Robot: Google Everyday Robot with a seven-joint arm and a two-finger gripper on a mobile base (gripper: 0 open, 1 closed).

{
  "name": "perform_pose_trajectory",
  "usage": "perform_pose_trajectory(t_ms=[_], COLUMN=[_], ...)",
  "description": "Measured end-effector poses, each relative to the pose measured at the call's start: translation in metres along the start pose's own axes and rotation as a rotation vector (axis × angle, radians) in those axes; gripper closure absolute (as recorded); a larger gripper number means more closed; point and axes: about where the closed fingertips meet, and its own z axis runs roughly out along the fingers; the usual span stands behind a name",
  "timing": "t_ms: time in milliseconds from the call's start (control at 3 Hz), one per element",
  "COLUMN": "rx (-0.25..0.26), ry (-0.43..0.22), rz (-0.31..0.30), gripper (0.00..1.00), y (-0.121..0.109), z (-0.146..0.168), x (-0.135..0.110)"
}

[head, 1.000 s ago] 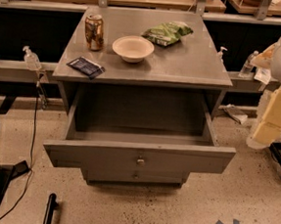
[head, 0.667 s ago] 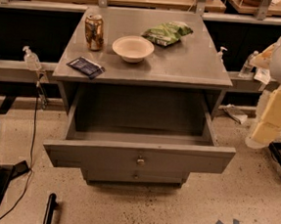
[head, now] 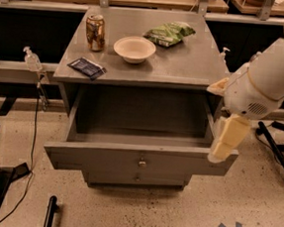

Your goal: Close top drawer

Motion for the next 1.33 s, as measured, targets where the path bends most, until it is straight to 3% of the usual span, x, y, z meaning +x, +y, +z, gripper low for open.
perform_pose_trajectory(t_ms=[333, 667, 1000, 1333], rx=[0.002, 0.102, 0.103, 0.118], ry=[-0.096, -0.152, -0.153, -0.112], rz=[-0.025, -0.019, -0.019, -0.033], gripper=[0.0, 0.0, 0.0, 0.0], y=[-0.002, -0.027, -0.027, -0.038], z=[0.067, 0.089, 0.089, 0.125], x=[-0.008, -0.02, -0.02, 0.002])
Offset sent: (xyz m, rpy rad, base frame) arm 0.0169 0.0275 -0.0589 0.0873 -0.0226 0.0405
